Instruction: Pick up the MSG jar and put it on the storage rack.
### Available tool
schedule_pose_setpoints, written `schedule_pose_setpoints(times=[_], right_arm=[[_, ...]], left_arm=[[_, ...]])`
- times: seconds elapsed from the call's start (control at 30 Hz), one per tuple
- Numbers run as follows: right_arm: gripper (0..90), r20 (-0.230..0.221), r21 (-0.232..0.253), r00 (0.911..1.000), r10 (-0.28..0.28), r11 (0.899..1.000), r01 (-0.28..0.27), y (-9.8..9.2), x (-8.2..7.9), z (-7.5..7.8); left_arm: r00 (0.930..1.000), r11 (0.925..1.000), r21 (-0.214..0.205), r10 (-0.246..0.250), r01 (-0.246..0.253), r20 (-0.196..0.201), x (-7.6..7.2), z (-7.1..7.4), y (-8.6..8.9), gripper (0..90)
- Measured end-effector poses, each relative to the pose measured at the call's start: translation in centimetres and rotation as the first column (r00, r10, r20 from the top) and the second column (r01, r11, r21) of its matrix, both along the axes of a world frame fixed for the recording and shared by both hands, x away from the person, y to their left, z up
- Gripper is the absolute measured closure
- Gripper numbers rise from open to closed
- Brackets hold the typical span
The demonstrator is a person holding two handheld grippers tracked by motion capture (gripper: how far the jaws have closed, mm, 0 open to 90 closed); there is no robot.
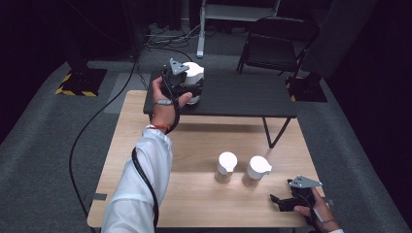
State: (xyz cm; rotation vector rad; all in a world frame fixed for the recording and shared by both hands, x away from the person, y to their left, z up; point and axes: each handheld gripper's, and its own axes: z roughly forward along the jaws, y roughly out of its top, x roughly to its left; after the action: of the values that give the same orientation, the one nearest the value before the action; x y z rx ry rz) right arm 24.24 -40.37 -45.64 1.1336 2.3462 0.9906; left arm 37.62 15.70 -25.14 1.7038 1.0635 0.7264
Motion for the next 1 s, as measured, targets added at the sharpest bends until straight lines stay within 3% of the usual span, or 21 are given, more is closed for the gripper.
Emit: schedule_pose_setpoints(times=[0.8,1.0], right_arm=[[0.0,0.001,0.001,1.0000,0.002,1.000,-0.002,0.0,0.0,0.0],[0.0,0.000,-0.001,1.0000,0.002,1.000,-0.002,-0.1,0.0,0.0]], left_arm=[[0.9998,0.9996,-0.022,0.016,-0.016,0.008,0.2,-1.1,-0.2,27.9],[0.9993,0.9993,-0.017,0.033,-0.032,0.019,0.1,-1.7,-0.4,19.1]])
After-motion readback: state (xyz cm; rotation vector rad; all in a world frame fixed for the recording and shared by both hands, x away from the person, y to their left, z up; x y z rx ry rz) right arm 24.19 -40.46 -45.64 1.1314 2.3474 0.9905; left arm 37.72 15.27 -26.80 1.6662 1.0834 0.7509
